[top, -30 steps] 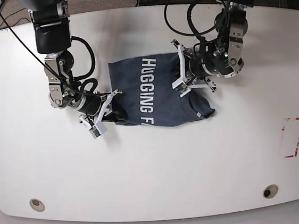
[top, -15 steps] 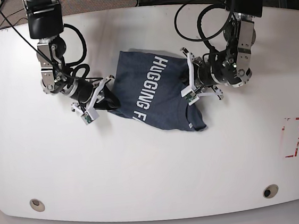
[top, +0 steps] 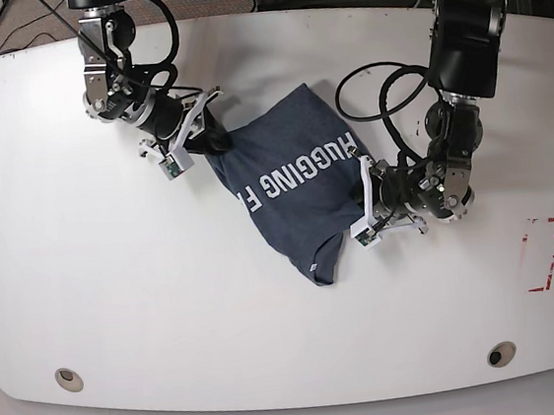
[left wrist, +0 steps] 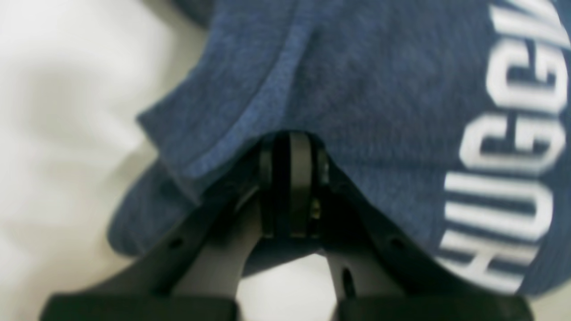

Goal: Layout the t-shirt on the table in an organized manner, then fold the t-shirt properly
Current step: 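Rotate and straighten the bundle with both grippers holding its edges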

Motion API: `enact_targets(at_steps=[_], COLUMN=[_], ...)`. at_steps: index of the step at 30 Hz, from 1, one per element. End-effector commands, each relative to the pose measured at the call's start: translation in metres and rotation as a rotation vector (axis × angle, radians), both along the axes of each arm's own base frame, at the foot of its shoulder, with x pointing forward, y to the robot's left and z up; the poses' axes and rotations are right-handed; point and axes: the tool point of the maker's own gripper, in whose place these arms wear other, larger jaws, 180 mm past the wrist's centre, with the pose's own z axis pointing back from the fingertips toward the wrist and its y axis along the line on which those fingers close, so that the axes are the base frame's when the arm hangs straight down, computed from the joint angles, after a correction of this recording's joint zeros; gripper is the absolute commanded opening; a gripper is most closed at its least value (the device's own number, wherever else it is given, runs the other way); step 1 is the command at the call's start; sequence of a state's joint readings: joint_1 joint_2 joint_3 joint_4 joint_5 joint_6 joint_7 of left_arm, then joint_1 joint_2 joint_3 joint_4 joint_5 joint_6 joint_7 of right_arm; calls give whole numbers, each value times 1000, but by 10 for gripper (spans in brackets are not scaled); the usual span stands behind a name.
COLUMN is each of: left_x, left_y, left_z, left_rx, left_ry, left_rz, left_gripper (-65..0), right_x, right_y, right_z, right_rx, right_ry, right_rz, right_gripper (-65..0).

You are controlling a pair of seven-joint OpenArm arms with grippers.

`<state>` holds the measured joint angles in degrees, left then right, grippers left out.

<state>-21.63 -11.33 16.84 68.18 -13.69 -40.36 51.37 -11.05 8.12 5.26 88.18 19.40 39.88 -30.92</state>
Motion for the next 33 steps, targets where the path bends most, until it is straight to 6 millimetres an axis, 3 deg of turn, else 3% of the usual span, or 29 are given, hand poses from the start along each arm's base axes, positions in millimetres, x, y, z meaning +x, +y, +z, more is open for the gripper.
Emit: enact_targets(at_steps=[1,8,13,15,22,25,33], left_x=[26,47,53,50,19,-2,-49], left_y=[-1,-12,-24,-27,-27,-37,-37], left_z=[26,65,103,109,102,88,46], left_rx=[-10,-29,-45,-38,-33,-63,-76], left_ry=[-78,-186,-306,-325,-297,-256,-134], left_rz=[5,-18,-57,-67,-39,-26,-14], left_gripper=[-624,-625,-625,-625,-625,-625,-625], right_x=[2,4,17,25,51,62,72], right_y=[5,15,7,1,-8,-9,-11], right_z=[12,33,52,60,67,62,38], right_rx=[9,-2,-49,-74,-102,-95,-72], right_ry=[-33,-76,-128,-151,-167,-155,-77], right_rz=[4,26,36,37,31,26,10], right_gripper=[-556,-556,-556,-556,-556,-556,-556])
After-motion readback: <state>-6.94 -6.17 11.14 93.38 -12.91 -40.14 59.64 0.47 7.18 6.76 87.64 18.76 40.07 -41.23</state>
